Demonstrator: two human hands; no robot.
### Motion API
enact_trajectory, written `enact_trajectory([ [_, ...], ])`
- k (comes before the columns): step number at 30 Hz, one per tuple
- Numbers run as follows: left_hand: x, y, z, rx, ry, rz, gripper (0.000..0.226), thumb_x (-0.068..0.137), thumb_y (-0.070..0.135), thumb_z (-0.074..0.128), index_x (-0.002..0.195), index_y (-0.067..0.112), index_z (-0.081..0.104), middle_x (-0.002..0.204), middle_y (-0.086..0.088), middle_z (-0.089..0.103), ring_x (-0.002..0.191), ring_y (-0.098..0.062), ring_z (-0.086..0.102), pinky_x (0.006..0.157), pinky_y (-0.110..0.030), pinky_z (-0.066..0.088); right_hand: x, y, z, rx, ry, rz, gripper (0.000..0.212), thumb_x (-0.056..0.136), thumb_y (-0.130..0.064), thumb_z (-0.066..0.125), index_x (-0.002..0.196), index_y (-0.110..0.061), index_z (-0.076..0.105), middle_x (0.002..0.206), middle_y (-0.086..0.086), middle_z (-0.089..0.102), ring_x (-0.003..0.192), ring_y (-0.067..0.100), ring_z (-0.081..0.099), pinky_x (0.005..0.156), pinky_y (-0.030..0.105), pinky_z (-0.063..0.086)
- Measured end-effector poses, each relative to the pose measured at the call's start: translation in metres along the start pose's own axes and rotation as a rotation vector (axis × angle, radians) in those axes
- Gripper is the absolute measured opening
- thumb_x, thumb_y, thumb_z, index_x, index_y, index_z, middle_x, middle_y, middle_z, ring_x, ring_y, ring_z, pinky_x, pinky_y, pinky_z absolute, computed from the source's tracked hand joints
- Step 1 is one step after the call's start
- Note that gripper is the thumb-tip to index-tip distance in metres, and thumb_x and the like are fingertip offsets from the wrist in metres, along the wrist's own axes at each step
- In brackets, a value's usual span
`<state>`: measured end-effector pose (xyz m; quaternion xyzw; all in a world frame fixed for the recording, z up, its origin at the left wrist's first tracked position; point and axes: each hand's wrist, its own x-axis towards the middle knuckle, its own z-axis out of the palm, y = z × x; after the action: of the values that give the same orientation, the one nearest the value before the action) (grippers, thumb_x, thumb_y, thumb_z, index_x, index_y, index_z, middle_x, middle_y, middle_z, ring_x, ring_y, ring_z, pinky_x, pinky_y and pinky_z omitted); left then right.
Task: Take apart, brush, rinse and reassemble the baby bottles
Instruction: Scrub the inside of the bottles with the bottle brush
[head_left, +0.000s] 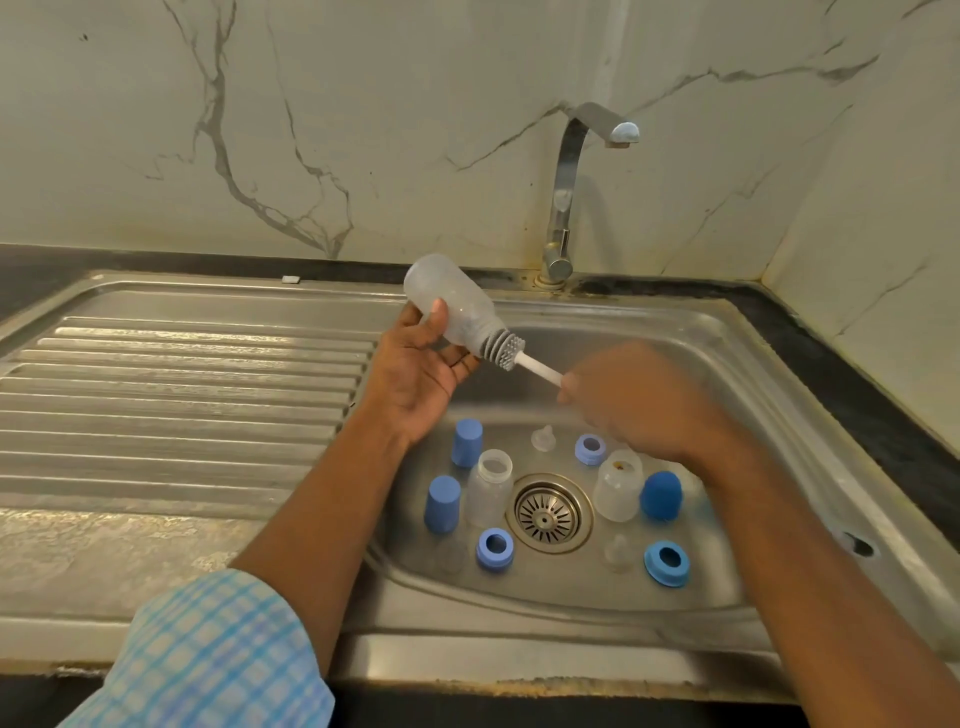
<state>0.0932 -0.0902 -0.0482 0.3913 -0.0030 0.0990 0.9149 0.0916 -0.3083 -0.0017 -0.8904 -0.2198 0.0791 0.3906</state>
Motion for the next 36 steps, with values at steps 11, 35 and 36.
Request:
enact_trajectory([
  [11, -0.007, -0.017, 0.012, -0.142, -0.135, -0.085, 0.072, 0.082, 0.005, 0.065, 0.147, 0.025, 0.042, 0.135, -0.019, 0.056, 0.112, -0.044, 0.063, 0.083, -0.050, 0.060, 0.006, -0.001, 0.018, 0.146, 0.065, 0.032, 0.027, 0.101, -0.024, 0.051, 0.083, -0.014, 0.068, 0.049, -0.005, 0.051, 0.037, 0.001, 0.040, 0.049, 0.022, 0.036],
  [35, 0.004, -0.002, -0.002, 0.086, 0.037, 0.018, 0.066, 0.083, 0.007, 0.066, 0.143, 0.013, 0.040, 0.131, -0.019, 0.057, 0.107, -0.034, 0.066, 0.076, -0.041, 0.061, 0.007, -0.001, 0.006, -0.120, 0.046, -0.025, 0.028, 0.098, -0.021, 0.058, 0.070, -0.023, 0.065, 0.056, -0.003, 0.057, 0.040, -0.001, 0.044, 0.046, 0.012, 0.036],
  [36, 0.005, 0.000, -0.003, 0.070, -0.001, 0.022, 0.067, 0.084, 0.005, 0.067, 0.145, 0.014, 0.040, 0.129, -0.017, 0.059, 0.104, -0.032, 0.068, 0.075, -0.040, 0.060, 0.005, -0.001, 0.003, -0.073, 0.018, -0.010, 0.030, 0.098, -0.020, 0.057, 0.070, -0.021, 0.065, 0.054, -0.003, 0.054, 0.038, 0.000, 0.042, 0.043, 0.011, 0.034],
])
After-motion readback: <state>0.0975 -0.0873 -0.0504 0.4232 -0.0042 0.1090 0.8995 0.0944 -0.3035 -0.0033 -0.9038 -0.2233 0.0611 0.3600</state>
